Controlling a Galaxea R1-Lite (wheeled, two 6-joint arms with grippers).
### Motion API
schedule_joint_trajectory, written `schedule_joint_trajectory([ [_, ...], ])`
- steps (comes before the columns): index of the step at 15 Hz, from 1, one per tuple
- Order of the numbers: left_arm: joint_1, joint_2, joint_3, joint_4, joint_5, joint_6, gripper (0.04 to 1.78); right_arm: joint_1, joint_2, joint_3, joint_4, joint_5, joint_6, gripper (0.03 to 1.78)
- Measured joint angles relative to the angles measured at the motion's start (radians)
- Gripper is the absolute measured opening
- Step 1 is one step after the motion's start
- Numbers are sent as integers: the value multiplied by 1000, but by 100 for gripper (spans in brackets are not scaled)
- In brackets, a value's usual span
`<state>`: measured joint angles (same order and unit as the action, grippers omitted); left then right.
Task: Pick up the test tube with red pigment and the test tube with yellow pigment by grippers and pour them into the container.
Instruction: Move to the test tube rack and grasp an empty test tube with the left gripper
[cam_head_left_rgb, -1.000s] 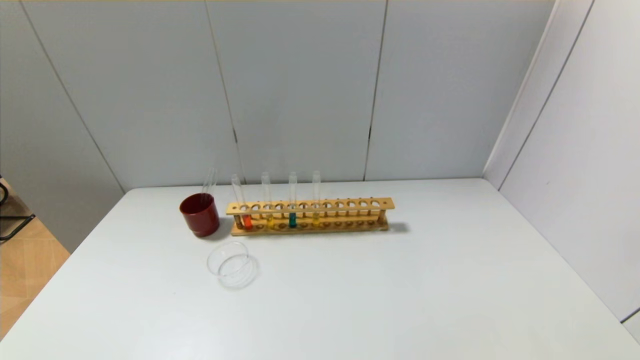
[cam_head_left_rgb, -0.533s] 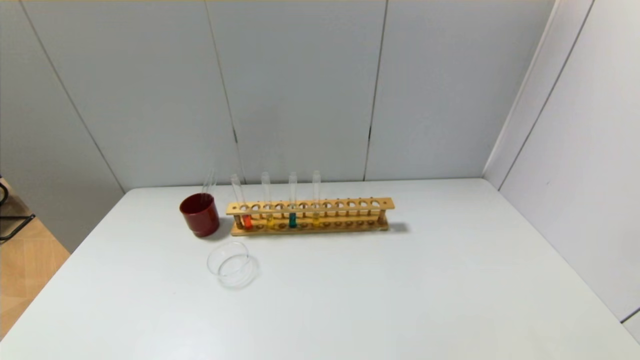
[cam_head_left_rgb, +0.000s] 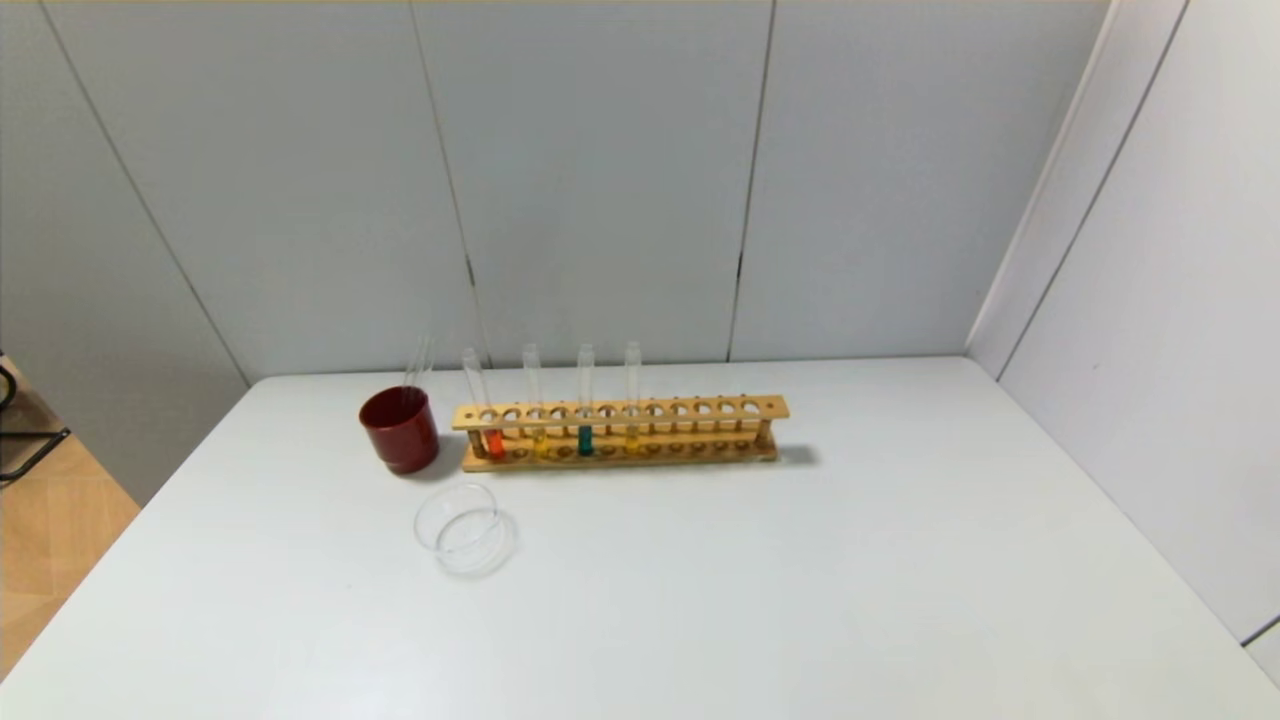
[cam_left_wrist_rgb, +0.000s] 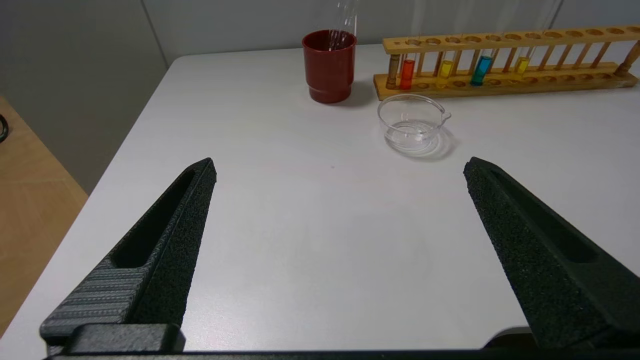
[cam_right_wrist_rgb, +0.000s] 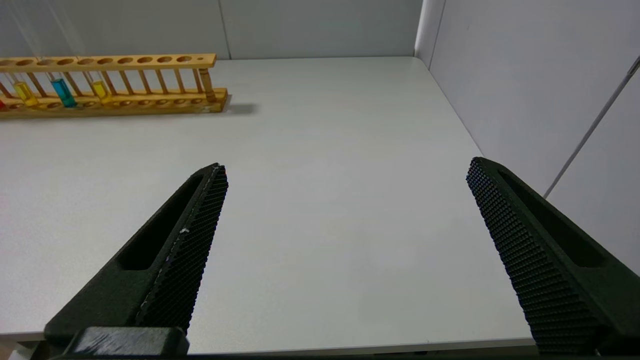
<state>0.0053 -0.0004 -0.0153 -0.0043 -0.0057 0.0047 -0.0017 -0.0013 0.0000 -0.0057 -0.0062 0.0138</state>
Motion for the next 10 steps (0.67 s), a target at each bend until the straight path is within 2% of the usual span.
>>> schedule_joint_trajectory([
  [2, -1, 0, -66, 33, -17, 3, 175, 0, 0, 0, 0, 0, 0, 175],
  [6, -1, 22, -302, 210, -77, 36, 175, 0, 0, 0, 0, 0, 0, 175],
  [10, -10, 200, -505, 243, -134, 66, 175, 0, 0, 0, 0, 0, 0, 175],
])
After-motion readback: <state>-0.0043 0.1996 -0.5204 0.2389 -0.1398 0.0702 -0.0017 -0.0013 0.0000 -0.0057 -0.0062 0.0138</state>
